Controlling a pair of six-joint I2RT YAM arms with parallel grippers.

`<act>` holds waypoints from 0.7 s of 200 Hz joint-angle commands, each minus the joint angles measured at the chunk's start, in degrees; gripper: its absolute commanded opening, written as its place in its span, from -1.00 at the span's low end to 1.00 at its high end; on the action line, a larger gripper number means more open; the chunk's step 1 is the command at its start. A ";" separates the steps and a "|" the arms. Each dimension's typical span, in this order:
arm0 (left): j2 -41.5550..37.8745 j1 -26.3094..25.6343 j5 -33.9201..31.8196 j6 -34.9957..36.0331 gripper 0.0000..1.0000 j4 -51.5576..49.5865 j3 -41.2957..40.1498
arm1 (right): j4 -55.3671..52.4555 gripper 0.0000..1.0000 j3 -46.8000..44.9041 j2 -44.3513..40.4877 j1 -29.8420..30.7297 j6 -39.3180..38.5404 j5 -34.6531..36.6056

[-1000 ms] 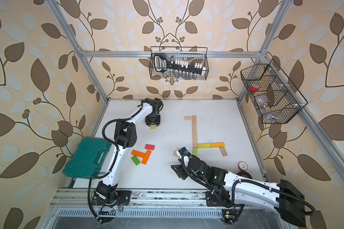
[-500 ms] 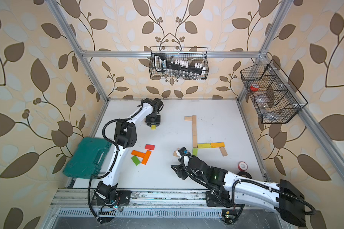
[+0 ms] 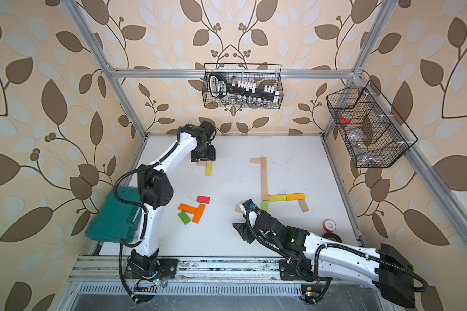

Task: Assemble a giraffe with building blocks
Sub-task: Assemble the building block at the center of the board.

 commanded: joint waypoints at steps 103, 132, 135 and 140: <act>-50.50 -2.75 -4.99 -8.17 0.42 -6.46 -40.93 | -4.74 0.16 5.66 0.04 0.24 -3.32 3.97; -56.00 -2.75 -0.55 -9.71 0.43 -5.64 -49.93 | -5.16 0.16 5.88 0.57 0.22 -3.55 4.10; -56.40 -2.75 -0.03 -9.85 0.43 -5.40 -50.90 | -5.07 0.16 5.92 0.72 0.23 -3.62 4.09; -57.02 -2.75 0.97 -10.26 0.43 -5.12 -52.36 | -5.00 0.16 6.00 1.00 0.24 -3.69 3.96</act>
